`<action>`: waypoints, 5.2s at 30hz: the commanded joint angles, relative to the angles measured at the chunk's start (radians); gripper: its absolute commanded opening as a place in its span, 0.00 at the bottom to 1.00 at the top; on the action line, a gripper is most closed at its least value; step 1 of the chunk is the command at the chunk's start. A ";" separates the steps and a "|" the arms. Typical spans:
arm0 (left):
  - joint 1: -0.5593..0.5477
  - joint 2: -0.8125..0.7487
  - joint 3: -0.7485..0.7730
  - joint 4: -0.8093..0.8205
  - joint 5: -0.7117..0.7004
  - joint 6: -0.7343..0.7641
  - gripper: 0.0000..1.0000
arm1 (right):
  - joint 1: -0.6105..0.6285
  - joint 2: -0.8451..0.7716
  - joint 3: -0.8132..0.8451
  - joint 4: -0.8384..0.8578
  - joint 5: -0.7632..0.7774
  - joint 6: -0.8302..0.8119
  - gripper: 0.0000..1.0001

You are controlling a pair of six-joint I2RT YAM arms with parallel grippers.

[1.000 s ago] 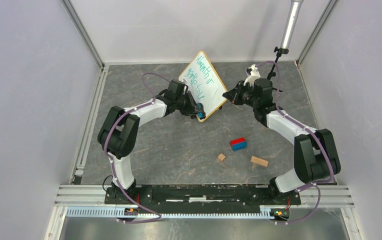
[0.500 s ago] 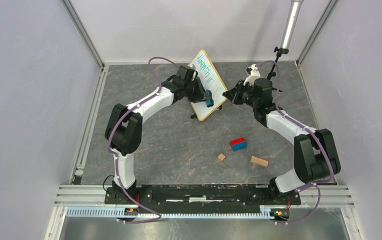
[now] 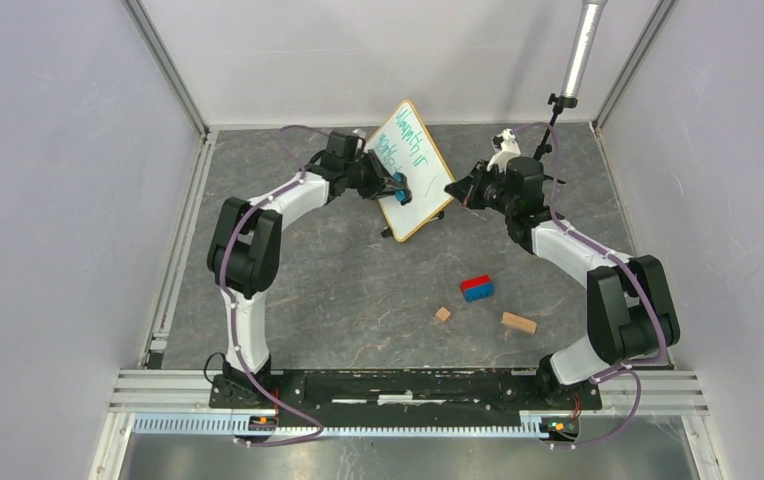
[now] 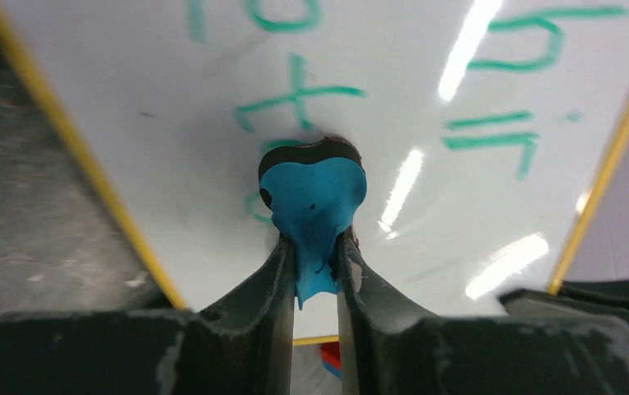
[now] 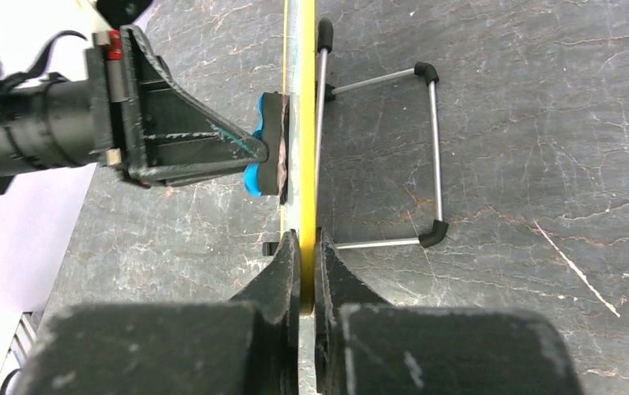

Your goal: Erase the whiteboard

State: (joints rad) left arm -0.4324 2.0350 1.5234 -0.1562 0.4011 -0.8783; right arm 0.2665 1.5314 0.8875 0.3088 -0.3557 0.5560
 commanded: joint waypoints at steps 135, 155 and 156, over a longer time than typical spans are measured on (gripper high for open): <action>0.144 0.370 0.697 -0.065 -0.008 -0.013 0.23 | 0.073 0.081 0.081 -0.013 -0.106 -0.095 0.00; 0.264 0.493 0.597 -0.080 -0.042 0.019 0.22 | 0.075 0.083 0.094 -0.026 -0.108 -0.100 0.00; 0.265 0.501 0.604 -0.093 -0.042 0.022 0.22 | 0.077 0.082 0.093 -0.026 -0.107 -0.101 0.00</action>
State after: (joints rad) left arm -0.1799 2.4805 2.1345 -0.2066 0.3935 -0.8825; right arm 0.2981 1.5951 0.9703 0.3218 -0.3626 0.5346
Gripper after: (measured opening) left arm 0.247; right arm 0.037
